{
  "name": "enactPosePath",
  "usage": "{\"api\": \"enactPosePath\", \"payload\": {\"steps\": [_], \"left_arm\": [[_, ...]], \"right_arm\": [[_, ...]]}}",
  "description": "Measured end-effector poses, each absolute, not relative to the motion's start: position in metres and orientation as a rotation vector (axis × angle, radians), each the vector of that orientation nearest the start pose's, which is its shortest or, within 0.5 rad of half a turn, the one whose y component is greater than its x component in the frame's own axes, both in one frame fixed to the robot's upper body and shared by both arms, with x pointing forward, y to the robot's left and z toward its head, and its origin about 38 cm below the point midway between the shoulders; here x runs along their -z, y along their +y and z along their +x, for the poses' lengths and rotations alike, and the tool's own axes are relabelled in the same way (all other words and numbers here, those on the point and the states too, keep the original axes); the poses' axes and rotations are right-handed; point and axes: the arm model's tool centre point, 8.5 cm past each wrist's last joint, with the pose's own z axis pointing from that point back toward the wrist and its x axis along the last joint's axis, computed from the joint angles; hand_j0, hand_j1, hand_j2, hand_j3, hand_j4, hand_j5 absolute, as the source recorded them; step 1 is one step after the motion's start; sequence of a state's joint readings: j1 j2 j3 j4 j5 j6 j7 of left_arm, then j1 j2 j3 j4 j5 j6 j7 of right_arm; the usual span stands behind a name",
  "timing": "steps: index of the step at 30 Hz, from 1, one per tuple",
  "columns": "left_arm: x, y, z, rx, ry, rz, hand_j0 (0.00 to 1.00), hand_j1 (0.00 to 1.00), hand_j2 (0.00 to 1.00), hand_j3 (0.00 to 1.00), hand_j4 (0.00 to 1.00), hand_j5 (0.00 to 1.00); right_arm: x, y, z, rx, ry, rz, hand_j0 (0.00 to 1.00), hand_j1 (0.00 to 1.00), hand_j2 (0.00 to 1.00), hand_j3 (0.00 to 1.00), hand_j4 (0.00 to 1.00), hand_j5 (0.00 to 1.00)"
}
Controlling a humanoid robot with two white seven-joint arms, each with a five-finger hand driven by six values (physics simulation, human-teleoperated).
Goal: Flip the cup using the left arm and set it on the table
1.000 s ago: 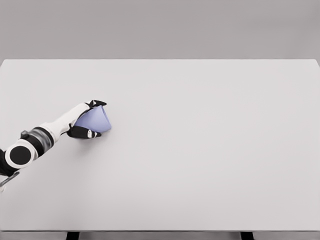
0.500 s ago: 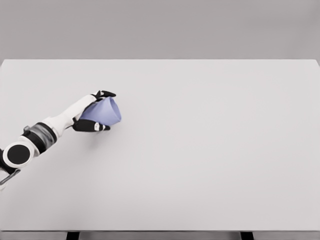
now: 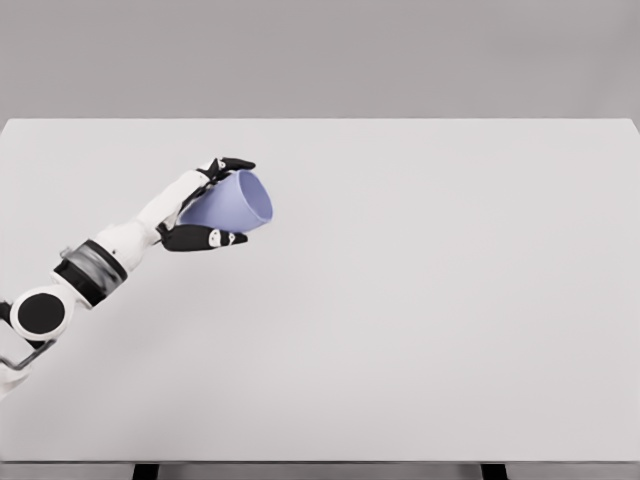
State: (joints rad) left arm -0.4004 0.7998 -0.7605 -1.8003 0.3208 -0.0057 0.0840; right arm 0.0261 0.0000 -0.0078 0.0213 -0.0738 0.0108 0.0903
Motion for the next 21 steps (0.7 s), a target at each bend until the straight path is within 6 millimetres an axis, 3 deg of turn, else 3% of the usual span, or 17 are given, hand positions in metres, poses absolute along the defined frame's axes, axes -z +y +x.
{"api": "enactPosePath", "payload": {"steps": [7,12,21], "left_arm": [[-0.171,0.237,0.375,0.86,-1.697,-0.066,0.71,0.71,0.71,0.71,0.71,0.71],[-0.182,0.237,0.379,0.795,-1.765,-0.079,0.71,0.71,0.71,0.71,0.71,0.71],[-0.173,0.24,0.372,0.69,-1.78,-0.117,0.71,0.71,0.71,0.71,0.71,0.71]], "right_arm": [[0.261,-0.264,-0.026,0.086,0.052,0.002,1.0,1.0,1.0,1.0,1.0,1.0],[0.261,-0.264,-0.026,0.086,0.052,0.002,1.0,1.0,1.0,1.0,1.0,1.0],[0.261,-0.264,-0.025,0.086,0.051,0.002,1.0,1.0,1.0,1.0,1.0,1.0]]}}
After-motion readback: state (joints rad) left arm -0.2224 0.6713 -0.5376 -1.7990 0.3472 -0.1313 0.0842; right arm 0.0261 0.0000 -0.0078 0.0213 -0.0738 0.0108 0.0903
